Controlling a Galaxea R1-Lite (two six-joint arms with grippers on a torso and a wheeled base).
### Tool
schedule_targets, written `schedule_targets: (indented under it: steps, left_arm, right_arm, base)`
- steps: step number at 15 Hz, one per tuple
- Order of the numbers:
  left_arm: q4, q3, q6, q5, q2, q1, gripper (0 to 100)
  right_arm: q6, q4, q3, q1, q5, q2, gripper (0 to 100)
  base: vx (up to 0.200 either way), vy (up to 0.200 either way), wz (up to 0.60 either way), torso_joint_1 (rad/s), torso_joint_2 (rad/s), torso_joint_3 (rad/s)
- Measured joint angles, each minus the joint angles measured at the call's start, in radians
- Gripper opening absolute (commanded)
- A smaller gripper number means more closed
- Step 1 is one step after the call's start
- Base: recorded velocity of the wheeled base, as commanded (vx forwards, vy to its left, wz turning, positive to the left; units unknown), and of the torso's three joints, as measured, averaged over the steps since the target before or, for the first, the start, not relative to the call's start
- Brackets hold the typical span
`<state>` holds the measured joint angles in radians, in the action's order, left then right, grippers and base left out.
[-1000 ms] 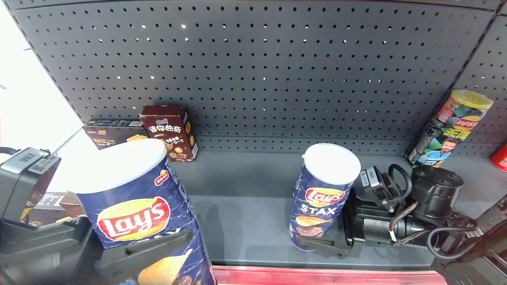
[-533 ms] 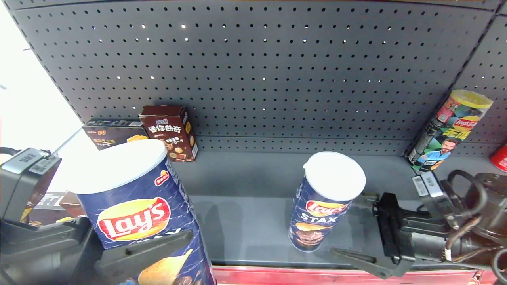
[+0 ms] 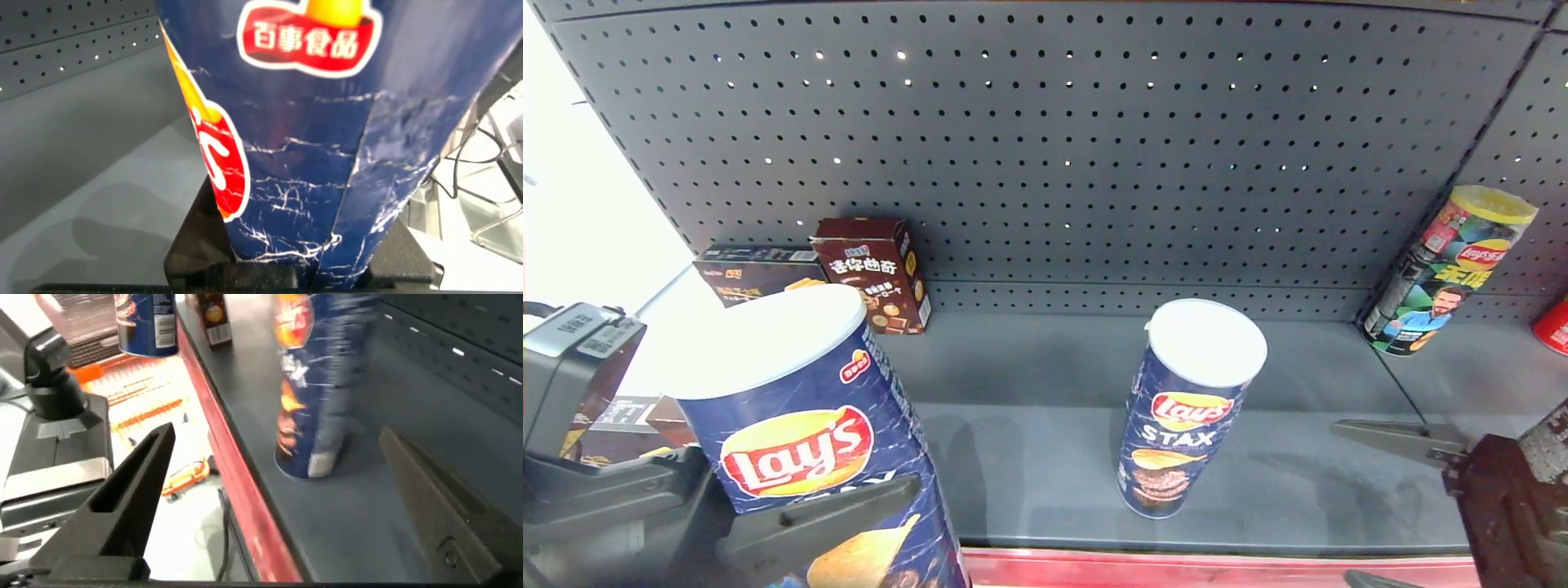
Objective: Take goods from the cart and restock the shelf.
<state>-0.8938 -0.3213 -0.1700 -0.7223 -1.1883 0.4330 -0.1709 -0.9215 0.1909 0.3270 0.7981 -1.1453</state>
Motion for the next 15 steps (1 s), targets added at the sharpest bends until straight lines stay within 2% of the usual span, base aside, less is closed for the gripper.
schedule_targets:
  steps: [6,11,13,15]
  left_arm:
    - [0.002,-0.004,0.0,0.0,0.02,0.002,0]
    - [0.001,-0.011,0.0,-0.002,0.024,0.009,0]
    - [0.001,-0.011,0.0,-0.002,0.024,0.01,0]
    - [0.001,-0.008,0.001,-0.003,0.031,0.012,0]
  right_arm:
    - [0.056,0.523,-0.006,-0.029,-0.207,0.517,100]
    - [0.099,0.902,-0.02,-0.034,-0.447,0.924,100]
    - [0.109,0.978,-0.041,-0.028,-0.635,1.04,100]
    - [0.139,0.989,-0.081,-0.023,-0.824,1.099,100]
  base:
    - [0.0,0.0,0.0,0.0,0.0,0.0]
    - [0.0,0.0,0.0,0.0,0.0,0.0]
    - [0.0,0.0,0.0,0.0,0.0,0.0]
    - [0.0,0.0,0.0,0.0,0.0,0.0]
